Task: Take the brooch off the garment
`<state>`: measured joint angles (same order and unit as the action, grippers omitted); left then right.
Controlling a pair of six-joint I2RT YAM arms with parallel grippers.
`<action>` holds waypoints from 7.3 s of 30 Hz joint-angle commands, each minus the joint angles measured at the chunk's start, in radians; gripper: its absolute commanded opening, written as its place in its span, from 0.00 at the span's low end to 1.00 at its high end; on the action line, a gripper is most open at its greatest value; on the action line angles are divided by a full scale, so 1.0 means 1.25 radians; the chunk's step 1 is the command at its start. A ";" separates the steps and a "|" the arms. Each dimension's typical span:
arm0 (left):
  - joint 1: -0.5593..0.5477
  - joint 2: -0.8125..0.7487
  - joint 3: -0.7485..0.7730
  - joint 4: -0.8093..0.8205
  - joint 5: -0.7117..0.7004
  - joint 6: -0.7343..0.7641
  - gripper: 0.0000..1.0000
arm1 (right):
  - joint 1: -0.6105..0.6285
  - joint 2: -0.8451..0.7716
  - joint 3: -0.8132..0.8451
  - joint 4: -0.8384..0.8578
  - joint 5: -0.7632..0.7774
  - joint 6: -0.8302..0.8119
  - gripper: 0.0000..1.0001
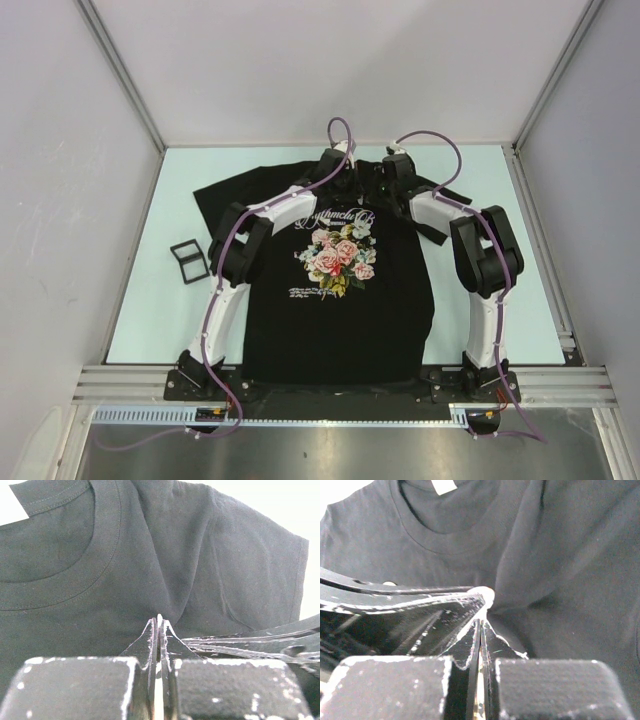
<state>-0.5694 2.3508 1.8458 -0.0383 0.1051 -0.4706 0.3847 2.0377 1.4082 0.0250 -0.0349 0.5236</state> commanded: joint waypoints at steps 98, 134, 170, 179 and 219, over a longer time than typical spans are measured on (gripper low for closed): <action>0.103 -0.213 -0.210 0.370 0.228 -0.039 0.00 | -0.060 -0.112 -0.092 0.190 -0.183 -0.030 0.43; 0.092 -0.237 -0.665 1.304 0.072 -0.400 0.00 | -0.050 -0.128 -0.285 0.655 -0.376 0.071 0.65; 0.084 -0.229 -0.627 1.312 0.104 -0.432 0.00 | -0.022 -0.074 -0.276 0.727 -0.371 0.112 0.43; 0.081 -0.223 -0.630 1.325 0.127 -0.437 0.00 | -0.023 -0.075 -0.276 0.732 -0.373 0.111 0.36; 0.092 -0.225 -0.571 1.244 0.356 -0.422 0.21 | -0.087 -0.043 -0.254 0.878 -0.578 0.216 0.00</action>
<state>-0.4355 2.1262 1.1065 1.2884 0.3920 -1.0355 0.2878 1.9720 1.0607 1.0172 -0.6556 0.7864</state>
